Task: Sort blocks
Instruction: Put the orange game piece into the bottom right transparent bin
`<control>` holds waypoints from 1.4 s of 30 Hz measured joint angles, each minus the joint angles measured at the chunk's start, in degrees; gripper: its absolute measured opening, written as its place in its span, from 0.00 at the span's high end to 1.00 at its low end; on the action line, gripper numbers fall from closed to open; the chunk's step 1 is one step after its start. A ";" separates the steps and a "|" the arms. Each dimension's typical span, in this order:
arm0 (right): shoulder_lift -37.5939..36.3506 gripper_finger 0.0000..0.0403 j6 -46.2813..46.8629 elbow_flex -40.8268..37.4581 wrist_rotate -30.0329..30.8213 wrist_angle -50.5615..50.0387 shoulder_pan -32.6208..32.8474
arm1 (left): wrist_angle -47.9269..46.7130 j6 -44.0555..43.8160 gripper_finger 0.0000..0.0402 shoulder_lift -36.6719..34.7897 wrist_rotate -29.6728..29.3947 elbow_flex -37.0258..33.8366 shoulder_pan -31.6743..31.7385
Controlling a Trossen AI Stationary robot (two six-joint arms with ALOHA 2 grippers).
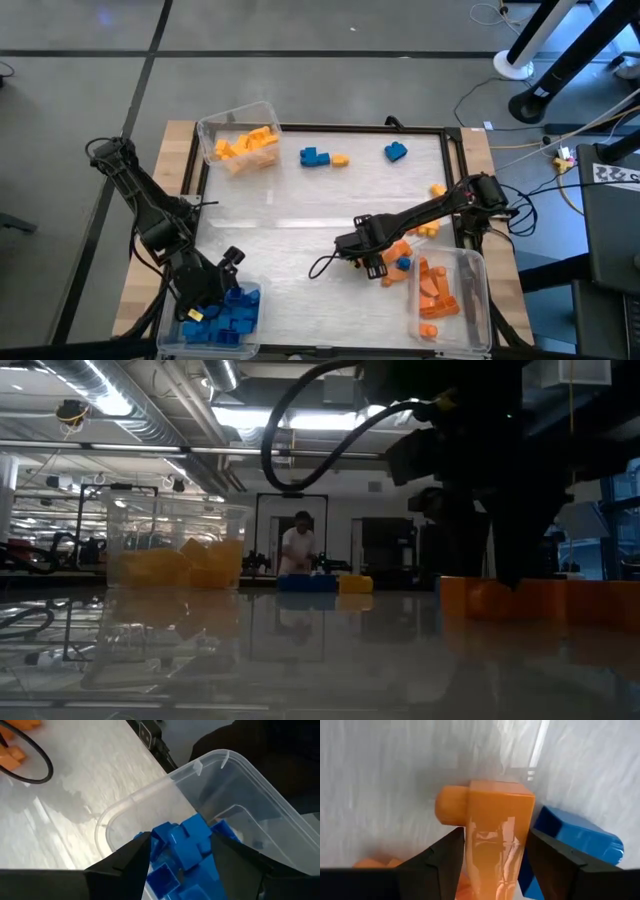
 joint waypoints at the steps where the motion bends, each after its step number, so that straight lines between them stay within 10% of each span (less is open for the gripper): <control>1: 0.00 0.47 0.31 0.00 0.27 0.07 0.00 | -0.10 0.00 0.51 0.00 0.00 0.00 0.00; 22: -0.04 0.59 2.56 -1.69 -2.10 5.63 -0.02 | 0.19 5.25 0.51 0.00 -4.31 0.00 0.38; 42: -0.05 0.55 1.31 32.87 -11.05 -27.39 3.82 | 0.14 7.69 0.51 0.00 -4.33 0.00 4.18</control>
